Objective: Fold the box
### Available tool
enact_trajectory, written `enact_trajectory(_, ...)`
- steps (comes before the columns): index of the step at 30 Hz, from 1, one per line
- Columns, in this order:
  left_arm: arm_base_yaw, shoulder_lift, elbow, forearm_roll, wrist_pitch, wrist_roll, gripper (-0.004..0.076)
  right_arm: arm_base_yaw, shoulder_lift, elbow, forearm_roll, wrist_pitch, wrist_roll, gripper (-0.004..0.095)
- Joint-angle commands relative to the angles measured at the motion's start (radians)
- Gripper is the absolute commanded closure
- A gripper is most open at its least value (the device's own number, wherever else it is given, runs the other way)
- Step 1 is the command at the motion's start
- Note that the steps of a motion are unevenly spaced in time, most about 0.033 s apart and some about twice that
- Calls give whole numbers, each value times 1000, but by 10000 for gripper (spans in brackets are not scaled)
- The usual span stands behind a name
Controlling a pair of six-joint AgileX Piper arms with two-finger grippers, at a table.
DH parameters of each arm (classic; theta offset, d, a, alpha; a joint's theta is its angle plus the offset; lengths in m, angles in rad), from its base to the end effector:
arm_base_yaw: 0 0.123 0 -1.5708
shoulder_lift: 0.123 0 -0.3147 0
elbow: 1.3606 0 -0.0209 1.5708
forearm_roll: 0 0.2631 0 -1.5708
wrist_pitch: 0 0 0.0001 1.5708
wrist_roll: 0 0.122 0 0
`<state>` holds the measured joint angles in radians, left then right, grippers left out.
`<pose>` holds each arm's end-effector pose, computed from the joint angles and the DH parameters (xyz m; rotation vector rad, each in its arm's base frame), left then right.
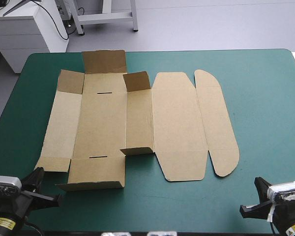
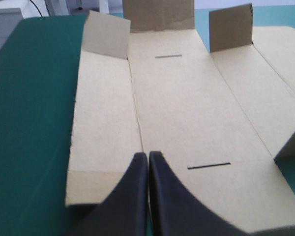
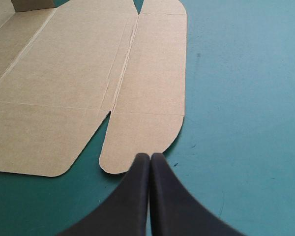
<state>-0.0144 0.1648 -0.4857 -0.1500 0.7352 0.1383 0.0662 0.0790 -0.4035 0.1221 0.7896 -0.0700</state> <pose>0.0464 -0.0129 0.2975 0.1073 1.8885 -0.0866 0.0368 0.0130 0.2661 -0.1061 1.9431 0.1388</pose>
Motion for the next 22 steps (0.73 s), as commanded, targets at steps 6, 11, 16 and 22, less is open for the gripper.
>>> enact_trajectory(6,-1,295,-294,218,-21,-80,732,2,13,-28,-3,-77,-4,928)
enact_trajectory(11,-1,500,-425,258,100,-82,732,2,13,-28,-3,-77,-4,928)
enact_trajectory(16,2,663,-510,265,122,-80,731,2,13,-28,-3,-77,-4,928)
enact_trajectory(22,77,849,-593,214,184,-11,707,2,13,-28,-3,-77,-4,928)
